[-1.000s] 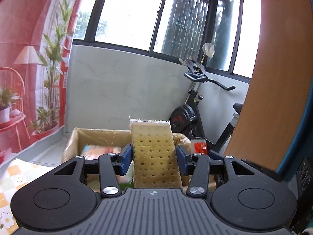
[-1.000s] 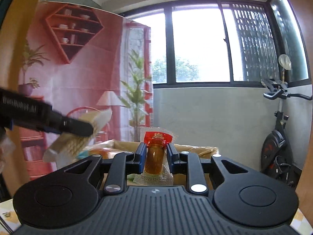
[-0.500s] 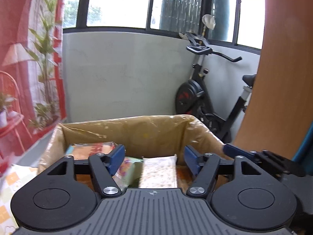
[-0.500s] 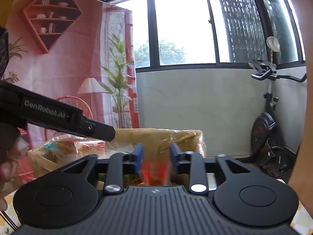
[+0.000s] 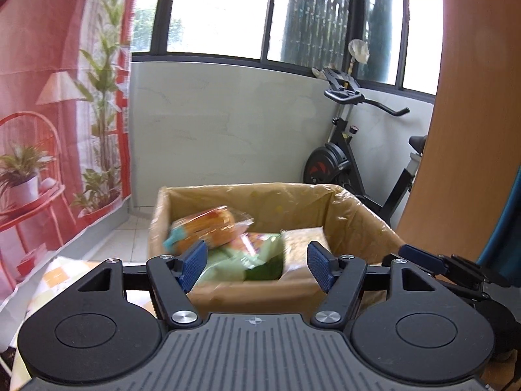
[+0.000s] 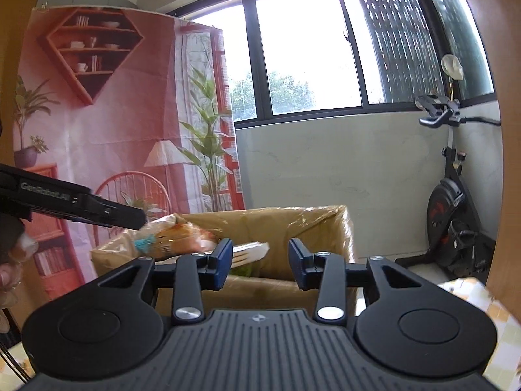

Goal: Organize snacks
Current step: 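Open both tools to drop the crackers and sausage into the box, then move both tools back to the snacks beside the box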

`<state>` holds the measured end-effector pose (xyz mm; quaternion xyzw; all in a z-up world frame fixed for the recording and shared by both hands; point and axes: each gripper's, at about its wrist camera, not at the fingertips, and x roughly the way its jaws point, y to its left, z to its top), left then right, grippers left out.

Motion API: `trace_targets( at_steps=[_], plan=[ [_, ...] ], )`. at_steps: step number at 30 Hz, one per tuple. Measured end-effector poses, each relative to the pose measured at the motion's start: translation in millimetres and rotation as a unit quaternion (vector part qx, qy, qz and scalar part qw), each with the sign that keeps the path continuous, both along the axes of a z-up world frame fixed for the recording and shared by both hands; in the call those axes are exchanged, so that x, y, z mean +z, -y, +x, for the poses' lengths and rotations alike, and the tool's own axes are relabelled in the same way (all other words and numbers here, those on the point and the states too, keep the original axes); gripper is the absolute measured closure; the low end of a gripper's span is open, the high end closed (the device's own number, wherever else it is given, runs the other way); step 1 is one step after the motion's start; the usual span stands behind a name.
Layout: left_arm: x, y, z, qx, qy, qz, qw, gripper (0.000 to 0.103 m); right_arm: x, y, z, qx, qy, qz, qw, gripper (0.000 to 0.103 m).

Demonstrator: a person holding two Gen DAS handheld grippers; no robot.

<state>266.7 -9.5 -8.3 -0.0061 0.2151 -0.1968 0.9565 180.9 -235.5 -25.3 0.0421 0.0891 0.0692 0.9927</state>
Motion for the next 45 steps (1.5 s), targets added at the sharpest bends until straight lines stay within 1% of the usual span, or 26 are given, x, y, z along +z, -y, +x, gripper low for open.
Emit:
trace_targets(
  at_steps=[4,7,8,12,15,18,26,29,33,36,41,43,45],
  plan=[
    [-5,-24,-21,0.007,0.007,-0.001,1.0,0.033,-13,-3,-20,-0.004,-0.006,0.013,1.0,0.062],
    [-11,-35,-32,0.01,0.016,0.015,0.9997,0.033,-22,-6,-30,-0.008,-0.014,0.016,1.0,0.062],
    [-15,-38,-34,0.014,0.012,0.017,0.9997,0.033,-26,-6,-32,-0.008,-0.018,0.017,1.0,0.062],
    [-32,-54,-34,0.027,-0.019,0.003,0.9994,0.033,-43,-6,-37,-0.01,-0.038,0.015,0.999,0.062],
    [-47,-60,-31,0.043,-0.034,0.008,0.9985,0.033,-59,-5,-38,-0.017,-0.059,0.008,0.998,0.062],
    [-62,-66,-28,0.049,-0.051,0.003,0.9975,0.033,-73,-1,-36,-0.025,-0.079,0.008,0.997,0.062],
    [-102,-66,-18,0.052,-0.095,0.005,0.9941,0.033,-112,5,-29,-0.042,-0.14,0.002,0.989,0.061],
    [-114,-63,-14,0.05,-0.109,0.006,0.9927,0.033,-126,5,-23,-0.05,-0.169,-0.004,0.984,0.049],
    [-124,-61,-7,0.049,-0.123,0.012,0.9912,0.033,-140,4,-14,-0.072,-0.199,-0.006,0.977,0.039],
    [-131,-58,-2,0.047,-0.13,0.015,0.9902,0.033,-149,4,-10,-0.08,-0.215,-0.004,0.973,0.039],
    [-143,-55,5,0.041,-0.143,0.026,0.9886,0.033,-157,0,-2,-0.067,-0.232,-0.024,0.97,0.038],
    [-148,-53,7,0.04,-0.148,0.029,0.9877,0.033,-159,-1,3,-0.057,-0.242,-0.02,0.969,0.04],
    [-153,-53,9,0.04,-0.156,0.028,0.9865,0.033,-160,0,3,-0.054,-0.241,-0.021,0.969,0.044]
  ],
)
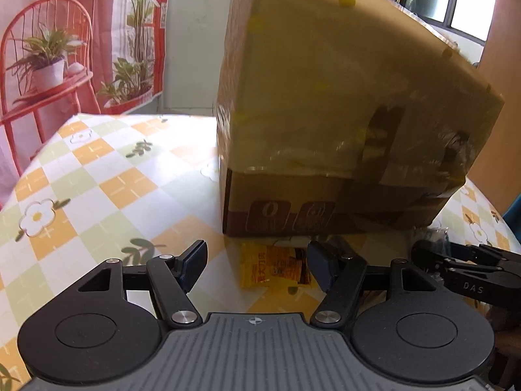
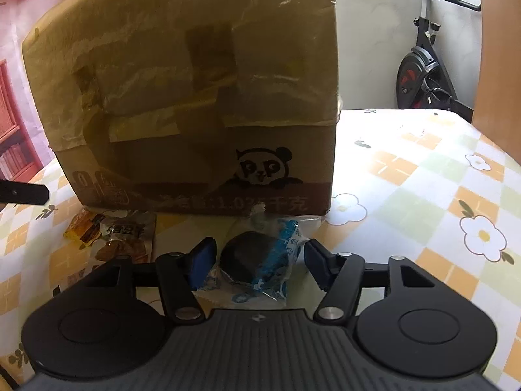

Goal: Organize snacks
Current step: 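Move both tools back to the snacks beside the box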

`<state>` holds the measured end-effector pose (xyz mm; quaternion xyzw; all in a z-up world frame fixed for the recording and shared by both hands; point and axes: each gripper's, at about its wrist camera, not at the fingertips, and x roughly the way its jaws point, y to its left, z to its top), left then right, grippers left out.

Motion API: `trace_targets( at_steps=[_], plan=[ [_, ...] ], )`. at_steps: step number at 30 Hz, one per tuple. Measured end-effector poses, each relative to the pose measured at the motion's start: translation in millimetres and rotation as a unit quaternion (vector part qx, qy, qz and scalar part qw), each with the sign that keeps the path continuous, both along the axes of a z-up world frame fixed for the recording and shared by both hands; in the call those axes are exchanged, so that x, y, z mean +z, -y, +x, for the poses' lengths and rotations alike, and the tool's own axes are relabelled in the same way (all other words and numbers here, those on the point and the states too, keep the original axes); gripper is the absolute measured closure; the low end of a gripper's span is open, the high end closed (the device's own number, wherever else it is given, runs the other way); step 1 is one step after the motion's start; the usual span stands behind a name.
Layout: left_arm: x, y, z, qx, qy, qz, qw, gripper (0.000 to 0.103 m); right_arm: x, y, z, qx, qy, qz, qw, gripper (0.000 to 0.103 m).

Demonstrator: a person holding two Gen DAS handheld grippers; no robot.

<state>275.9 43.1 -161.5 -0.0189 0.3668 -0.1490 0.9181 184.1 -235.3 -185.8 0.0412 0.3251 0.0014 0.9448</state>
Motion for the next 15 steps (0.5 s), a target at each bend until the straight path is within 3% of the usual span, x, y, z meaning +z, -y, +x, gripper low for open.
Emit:
trace_targets(
  at_steps=[9,15],
  plan=[
    [-16,13,6,-0.007,-0.011,0.016,0.9998,0.033,-1,-5,-3,0.019,0.007,-0.003,1.0,0.05],
    [-21,18,15,0.005,-0.016,0.003,0.9999,0.034,-1,-4,-4,0.019,0.007,0.001,1.0,0.05]
  ],
)
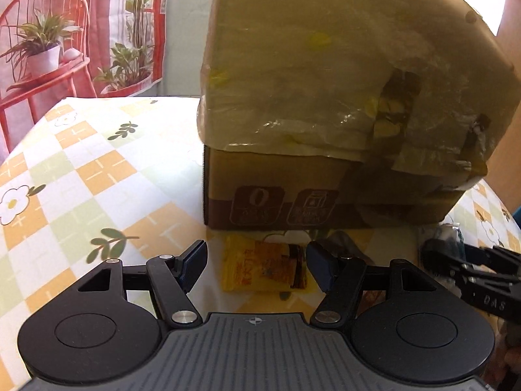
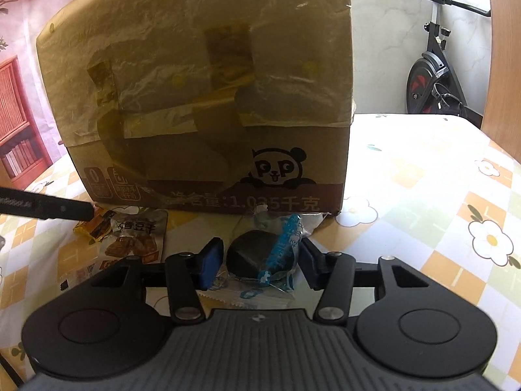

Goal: Organize snacks
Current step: 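Move both tools back to the snacks beside the box, then grasp the yellow snack bag with the left tool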

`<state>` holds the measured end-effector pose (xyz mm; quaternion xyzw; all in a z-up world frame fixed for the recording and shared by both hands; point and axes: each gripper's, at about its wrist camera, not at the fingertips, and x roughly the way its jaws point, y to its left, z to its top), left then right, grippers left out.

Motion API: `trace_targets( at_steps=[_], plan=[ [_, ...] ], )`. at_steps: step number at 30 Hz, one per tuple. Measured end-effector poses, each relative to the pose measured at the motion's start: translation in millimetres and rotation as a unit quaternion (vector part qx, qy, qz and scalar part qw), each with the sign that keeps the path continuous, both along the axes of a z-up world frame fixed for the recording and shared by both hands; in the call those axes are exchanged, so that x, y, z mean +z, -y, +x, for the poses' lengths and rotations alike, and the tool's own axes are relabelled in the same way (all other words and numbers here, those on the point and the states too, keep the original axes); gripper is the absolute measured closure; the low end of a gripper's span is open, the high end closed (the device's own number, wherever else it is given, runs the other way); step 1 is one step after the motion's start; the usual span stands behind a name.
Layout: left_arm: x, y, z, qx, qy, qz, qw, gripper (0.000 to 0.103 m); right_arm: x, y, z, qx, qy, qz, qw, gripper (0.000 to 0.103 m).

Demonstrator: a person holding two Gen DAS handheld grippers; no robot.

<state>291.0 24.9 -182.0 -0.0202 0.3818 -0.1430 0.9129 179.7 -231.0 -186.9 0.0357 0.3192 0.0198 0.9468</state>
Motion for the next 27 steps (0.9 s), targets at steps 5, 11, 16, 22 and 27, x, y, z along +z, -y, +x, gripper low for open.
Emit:
trace_targets(
  at_steps=[5,11,16,22,27],
  plan=[
    [-7,10,0,-0.005,0.002,0.016,0.9999,0.034,1,0,1,0.001,0.001,-0.002,1.0,0.05],
    [-9,14,-13,-0.009,0.001,0.045,0.9989,0.054,1,1,0,0.001,0.001,0.001,1.0,0.05],
    [-9,12,-34,-0.005,0.002,0.044,0.999,0.055,0,1,0,0.001,0.001,0.002,1.0,0.05],
    [-10,-3,-60,0.029,0.0,0.016,0.9995,0.056,0,0,-1,0.004,0.006,0.005,1.0,0.053],
    [-8,-13,-70,0.05,0.006,0.006,0.9987,0.056,1,-5,-3,0.018,0.013,-0.001,1.0,0.055]
  ],
)
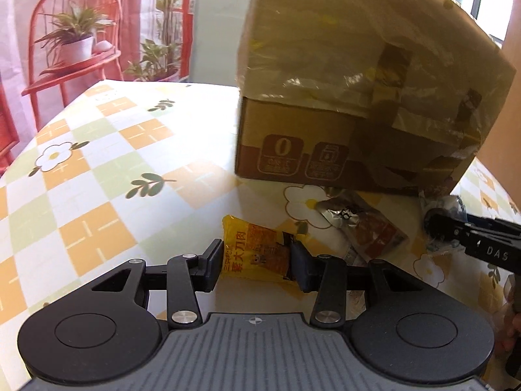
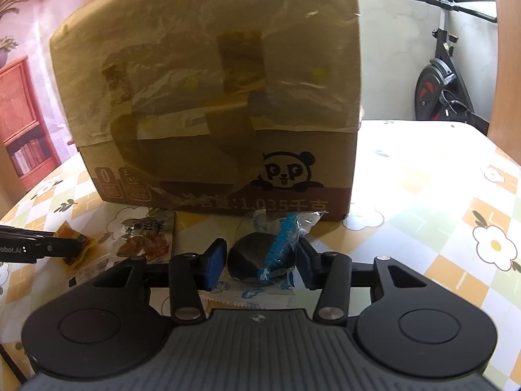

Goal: Organize snacks
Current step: 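Grasp the yellow snack bag with the left tool, then lift the yellow bag with the left tool and carry it over the box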

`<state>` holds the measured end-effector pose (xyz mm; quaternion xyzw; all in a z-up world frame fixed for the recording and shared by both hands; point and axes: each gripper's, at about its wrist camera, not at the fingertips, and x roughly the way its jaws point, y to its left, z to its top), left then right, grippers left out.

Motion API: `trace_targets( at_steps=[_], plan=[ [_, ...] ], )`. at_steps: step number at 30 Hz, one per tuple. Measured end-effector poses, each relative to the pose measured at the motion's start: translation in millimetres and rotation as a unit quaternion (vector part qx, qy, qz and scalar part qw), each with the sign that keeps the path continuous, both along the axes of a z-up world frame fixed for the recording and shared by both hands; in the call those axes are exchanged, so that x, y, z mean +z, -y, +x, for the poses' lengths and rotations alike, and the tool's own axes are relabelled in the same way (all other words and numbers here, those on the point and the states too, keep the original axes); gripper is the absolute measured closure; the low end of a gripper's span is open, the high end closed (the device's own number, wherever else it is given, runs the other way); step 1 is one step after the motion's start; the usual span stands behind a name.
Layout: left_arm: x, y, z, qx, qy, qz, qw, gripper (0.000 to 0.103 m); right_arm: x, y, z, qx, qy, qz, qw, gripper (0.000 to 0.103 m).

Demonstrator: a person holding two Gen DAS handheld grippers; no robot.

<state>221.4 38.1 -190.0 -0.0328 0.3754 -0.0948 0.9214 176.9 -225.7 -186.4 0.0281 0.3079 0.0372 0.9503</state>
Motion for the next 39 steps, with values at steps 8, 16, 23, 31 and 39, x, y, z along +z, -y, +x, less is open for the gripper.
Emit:
trace_targets(
  at_steps=[8,16,23,31,39],
  plan=[
    [12,-2,-9,-0.003,0.019,-0.012,0.9997,0.056,0,1,0,0.003,0.0,0.007,1.0,0.056],
    [28,2,-14,-0.023,0.037,-0.024,0.9987,0.056,19,13,-24,-0.014,0.004,0.045,0.999,0.057],
    [72,20,-18,-0.065,0.089,-0.036,0.9933,0.056,65,18,-53,-0.014,0.068,0.058,0.996,0.057],
    [140,38,-8,-0.101,0.175,-0.04,0.9786,0.056,131,15,-63,0.006,0.161,0.064,0.985,0.057],
    [174,64,40,-0.1,0.197,-0.025,0.9749,0.056,180,25,-29,0.017,0.206,0.065,0.976,0.057]
  ],
)
